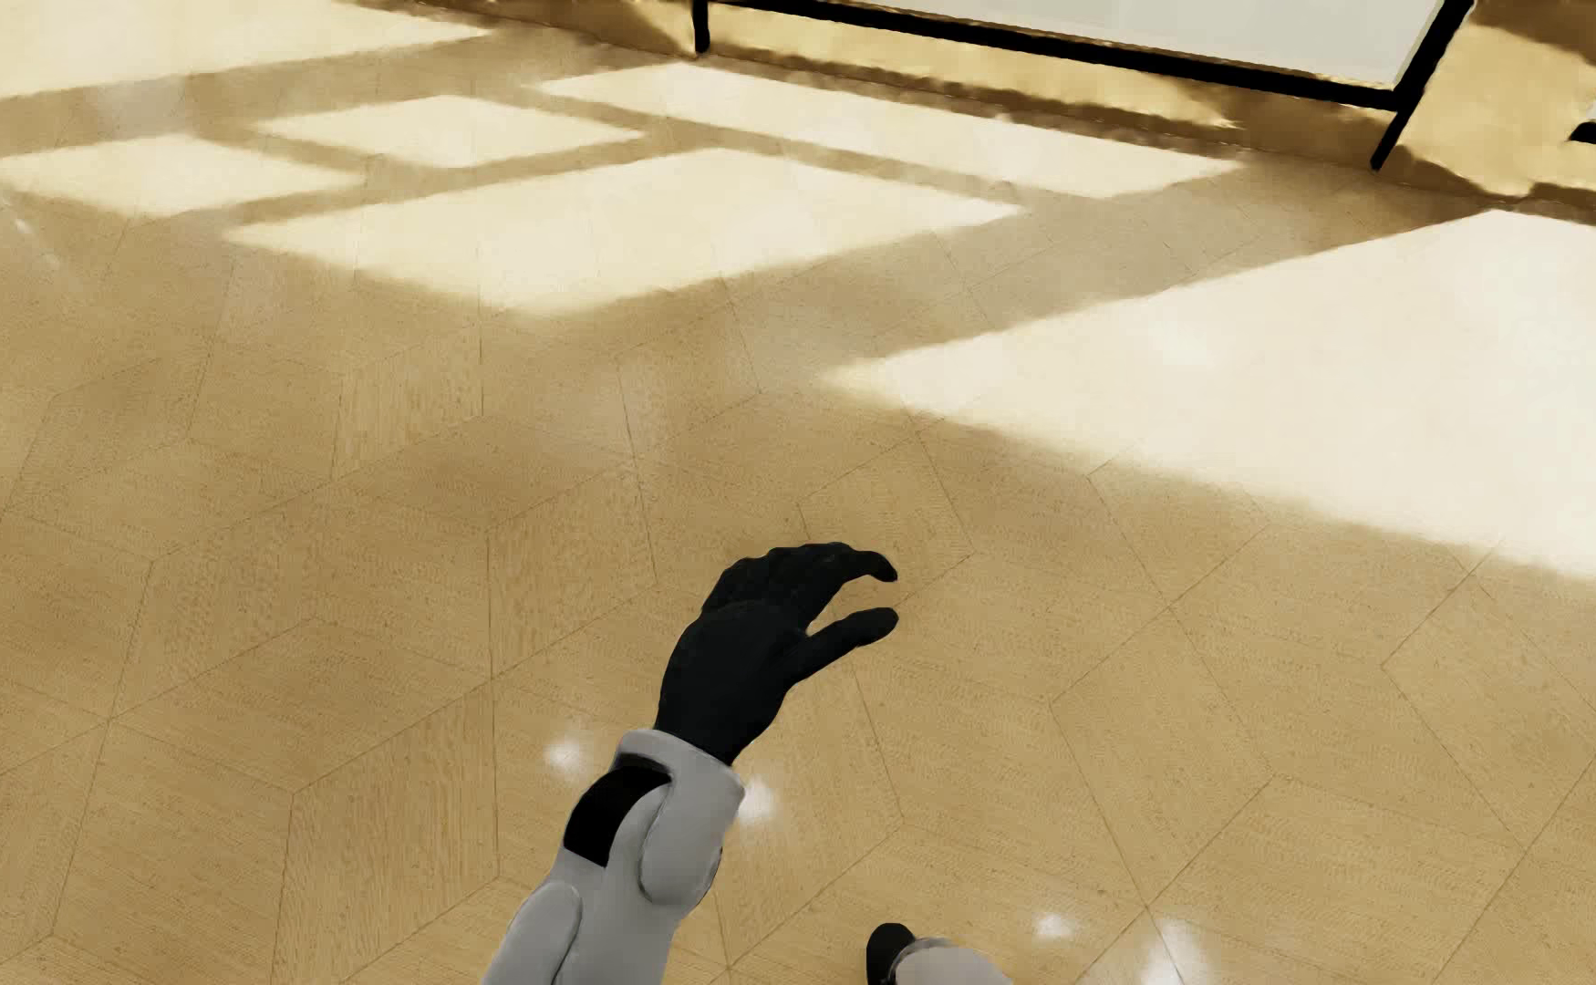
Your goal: Head to the sofa
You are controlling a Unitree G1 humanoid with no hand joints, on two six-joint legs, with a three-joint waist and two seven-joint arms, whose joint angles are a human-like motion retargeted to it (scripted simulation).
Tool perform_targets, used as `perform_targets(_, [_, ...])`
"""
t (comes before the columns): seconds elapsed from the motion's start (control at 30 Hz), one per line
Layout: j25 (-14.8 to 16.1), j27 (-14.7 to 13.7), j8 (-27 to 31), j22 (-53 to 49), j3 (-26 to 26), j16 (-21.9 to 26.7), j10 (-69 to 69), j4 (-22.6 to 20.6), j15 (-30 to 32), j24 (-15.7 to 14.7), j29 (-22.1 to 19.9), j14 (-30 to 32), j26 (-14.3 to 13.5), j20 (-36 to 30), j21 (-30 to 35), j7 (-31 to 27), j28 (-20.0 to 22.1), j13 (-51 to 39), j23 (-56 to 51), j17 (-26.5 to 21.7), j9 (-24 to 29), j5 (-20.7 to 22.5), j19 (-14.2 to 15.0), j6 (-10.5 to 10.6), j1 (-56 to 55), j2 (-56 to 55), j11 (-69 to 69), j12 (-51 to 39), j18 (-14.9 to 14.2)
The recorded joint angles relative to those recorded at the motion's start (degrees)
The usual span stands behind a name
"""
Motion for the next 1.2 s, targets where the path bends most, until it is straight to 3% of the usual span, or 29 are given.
perform_targets(0.03, [-4.77,-0.19,-3.14,0.5,-0.06,0.01,11.3,3.63,-4.74,-5.39,-0.48,5.9,0.62,0.76,3.4,4.3,0.36,-0.47,0.72,-0.37,0.7,-1.51,-0.48,0.66,-4.87,0.37,5.09,2.73,-10.0])
perform_targets(0.07, [-9.91,-0.48,-5.77,2.75,0.44,0.27,18.18,12.34,-7.69,-6.27,0.45,6.5,3.43,2.5,7.26,10.68,0.56,-2.65,2.07,-1.0,1.15,-2.51,-0.65,1.36,-8.49,1.94,6.86,5.21,-11.64])
perform_targets(0.1, [-13.93,-0.94,-7.44,6.36,1.6,0.31,20.55,21.18,-9.0,-2.85,1.41,2.56,8.82,4.69,10.12,17.44,0.06,-6.24,3.36,-1.94,1.21,-2.57,-0.83,2.17,-10.41,4.4,5.76,7.65,-7.74])
perform_targets(0.17, [-15.75,-0.29,-10.17,18.07,4.34,0.52,16.42,28.21,-9.78,13.15,0.84,0.8,20.41,7.05,9.51,24.71,0.08,-13.49,2.66,-3.36,0.79,-2.05,-0.93,3.43,-14.91,10.68,0.24,10.93,-5.36])
perform_targets(0.2, [-13.8,0.04,-11.99,25.75,5.41,-0.39,10.5,27.61,-10.26,16.55,-1.61,1.37,24.05,9.15,6.68,25.21,0.18,-16.19,0.03,-4.3,0.41,-2.26,-0.84,3.66,-17.51,13.73,-2.45,11.74,-6.58])
perform_targets(0.23, [-9.62,-0.39,-14.39,33.79,6.14,-1.14,2.23,27.65,-11.03,14.96,-4.74,0.48,26.72,13.22,2.82,27.04,-0.63,-18.39,-3.34,-5.2,-0.1,-2.43,-0.69,3.73,-18.72,16.42,-4.57,11.67,-6.03])
perform_targets(0.3, [0.62,-2.05,-20.29,48.62,6.48,-0.6,-21.12,29.61,-12.55,6.05,-11.94,0.1,33.34,24.22,-4.07,43.34,-6.98,-22.27,-8.93,-8.45,-1.3,-2.4,-0.09,4.08,-13.1,22.61,-9.58,10.3,-4.53])
perform_targets(0.33, [5.36,-1.96,-23.79,53.89,6.07,2.86,-32.29,29.15,-13.33,8.58,-15.49,-0.97,35.05,23.05,-7.08,55.79,-13.06,-23.98,-10.7,-9.89,-1.88,-1.91,0.41,4.23,-8.65,25.96,-12.02,10.18,-4.39])
perform_targets(0.37, [9.09,-1.05,-27.58,56.05,5.61,6.87,-39.35,28.05,-14.77,16.05,-17.8,-2.4,33.28,17.02,-9.53,65.2,-18.3,-25.81,-11.6,-11.95,-2.32,-1.41,1.07,4.24,-5.47,28.97,-12.8,10.82,-4.01])
perform_targets(0.4, [12.14,0.59,-31.64,55.96,5.37,11.03,-42.41,27.12,-17.02,23.45,-19.46,-2.95,28.21,11.26,-12.57,70.17,-19.83,-26.44,-12.85,-13.73,-2.62,-1.36,1.86,4.06,-3.12,31.27,-11.41,11.39,-3.08])
perform_targets(0.43, [14.85,1.83,-35.65,54.73,5.48,13.99,-41.75,26.45,-19.47,26.87,-21.63,-3.62,22.98,9.05,-16.24,69.05,-18.13,-25.88,-14.84,-14.83,-2.76,-1.78,2.56,3.6,-2.67,33.1,-9.08,11.6,0.82])
perform_targets(0.47, [17.72,2.34,-38.71,53.13,5.71,15.56,-40.33,26.05,-20.08,25.52,-24.75,-3.85,19.74,10.62,-19.81,65.26,-15.43,-24.93,-16.62,-14.35,-2.81,-2.68,3.94,2.98,-2.2,34.36,-4.99,12.17,4.98])
perform_targets(0.5, [20.77,2.65,-40.83,52.48,5.79,15.59,-39.38,24.87,-17.62,21.7,-27.44,-5.15,18.4,13.87,-23.07,61.44,-13.83,-23.93,-17.85,-13.63,-2.71,-5.07,3.76,2.39,-1.45,33.91,2.14,12.38,5.17])
perform_targets(0.57, [26.13,3.35,-38.54,52.14,5.37,12.52,-37.46,20.58,-5.68,14.15,-30.12,-7.73,21.18,20.15,-26.69,54.02,-13.13,-22.39,-17.71,-12.32,-2.18,-14.68,2.6,0.76,0.04,26.87,26.74,11.22,5.17])
perform_targets(0.6, [26.83,4.45,-31.87,51.64,4.78,10.77,-36.67,18.01,-1.72,13.29,-29.6,-8.94,22.75,21.07,-26.03,49.87,-12.12,-21.67,-16.59,-11.67,-1.86,-17.3,-1.29,-0.17,0.73,19.91,38.99,9.84,5.18])
perform_targets(0.63, [26.19,5.46,-24.24,51.41,4.37,9.05,-36.52,15.41,-4.88,13.92,-27.56,-9.76,23.36,20.87,-23.73,45.43,-10.28,-20.61,-15.42,-11.13,-1.58,-16.69,-2.15,-0.78,1.5,12.7,47.82,8.45,5.18])
perform_targets(0.7, [22.16,5.83,-16.71,50.85,3.78,5.02,-38.29,10.71,-8.04,17.02,-20.41,-10.25,22.38,18.96,-14.96,35.44,-5.13,-18.84,-12.69,-8.7,-1.25,-20.07,-8.23,-1.34,3.82,3.44,56.12,5.09,5.18])
perform_targets(0.77, [10.39,0.65,-14.95,49.15,2.3,2.94,-38.16,6.69,-10.22,21.57,-14.59,-11.09,19.64,13.99,-2.58,23.24,2.42,-16.26,-13.76,-8.51,-0.88,-22.85,-12.08,-2.04,4.95,-2.55,53.47,0.66,5.18])
perform_targets(0.8, [3.68,-0.63,-13.97,47.48,1.57,2.51,-38.05,5.16,-11.04,23.01,-13.86,-11.48,18.41,11.74,1.05,16.83,6.94,-15.22,-15.7,-7.36,-0.59,-20.25,-11.94,-2.25,5.64,-5.39,49.46,-1.72,5.17])
perform_targets(0.83, [0.36,-1.57,-13.54,45.41,1.07,2.15,-38.05,3.98,-10.49,22.08,-13.05,-11.83,17.14,10.71,1.94,10.79,9.94,-14.48,-18.18,-4.82,-0.21,-17.04,-10.73,-2.33,6.33,-7.73,43.14,-3.92,5.16])
perform_targets(0.87, [0.16,-2.04,-13.5,43.08,0.85,2.15,-37.68,3.06,-9.37,20.11,-12.43,-12.47,16.29,9.92,1.26,5.35,10.77,-14.03,-20.59,-1.99,0.25,-13.95,-8.31,-2.35,6.92,-9.5,34.41,-5.94,5.14])
perform_targets(0.93, [3.97,-4.0,-12.06,37.45,0.88,3.26,-37.52,2.31,-7.43,14.37,-10.6,-13.61,15.69,9.01,0.59,-3.89,9.27,-14.2,-24.02,0.95,1.19,-7.31,-4.45,-2.14,8.15,-9.9,7.95,-8.8,5.08])
perform_targets(1.0, [2.34,-5.62,-6.0,32.68,1.17,5.57,-37.72,3.21,-8.29,8.22,-9.41,-14.92,16.46,8.48,4.03,-10.52,2.81,-15.26,-25.36,-1.3,2.01,-0.43,-1.06,-1.19,10.52,-7.41,-16.41,-9.24,4.97])
perform_targets(1.03, [0.24,-5.96,-4.47,31.46,1.37,6.68,-35.43,3.65,-7.18,5.8,-9.11,-15.82,17.24,8.41,5.97,-12.05,-0.22,-15.88,-25.16,-3.2,2.47,1.91,4.05,-0.53,11.55,-7.02,-18.02,-8.48,5.03])
perform_targets(1.07, [-0.88,-5.52,-1.13,31.66,1.28,7.66,-31.32,3.61,-7.3,4.25,-9.16,-15.28,18.1,8.6,6.85,-13.29,-2.37,-16.65,-24.17,-4.64,2.85,3.89,5.23,0.16,12.62,-6.68,-13.78,-7.51,4.77])
perform_targets(1.1, [-0.86,-4.38,1.68,33.51,1.1,8.72,-26.62,3.71,-6.03,4.18,-9.02,-11.85,19.95,8.66,6.57,-14.51,-3.96,-17.34,-21.99,-4.99,3.05,5.25,3.28,0.87,13.07,-5.69,-9.7,-6.69,4.57])
perform_targets(1.13, [0.32,-2.57,-0.21,36.37,1.11,9.34,-17.44,3.08,-2.08,4.45,-9.09,-5.82,22.31,9.02,4.67,-14.86,-4.91,-17.75,-19.01,-4.59,3.23,4.2,1.43,1.67,11.6,-4.37,-5.16,-6.05,3.19])
perform_targets(1.17, [2.01,0.29,-3.39,39.42,1.09,9.49,-5.2,1.93,-5.29,4.98,-8.92,0.79,25.3,9.95,1.87,-14.66,-4.74,-17.95,-15.16,-3.85,3.33,2.15,0.94,2.5,7.89,-4.22,1.43,-4.77,-5.83])
perform_targets(1.2, [3.3,3.5,-6.62,41.88,0.93,8.84,7.27,2.51,-10.07,5.37,-8.55,8.97,28.76,11.49,-0.75,-11.47,-3.71,-18.24,-10.86,-3.42,3.36,-0.31,0.54,3.25,2.7,-2.33,6.13,-2.71,-18.31])
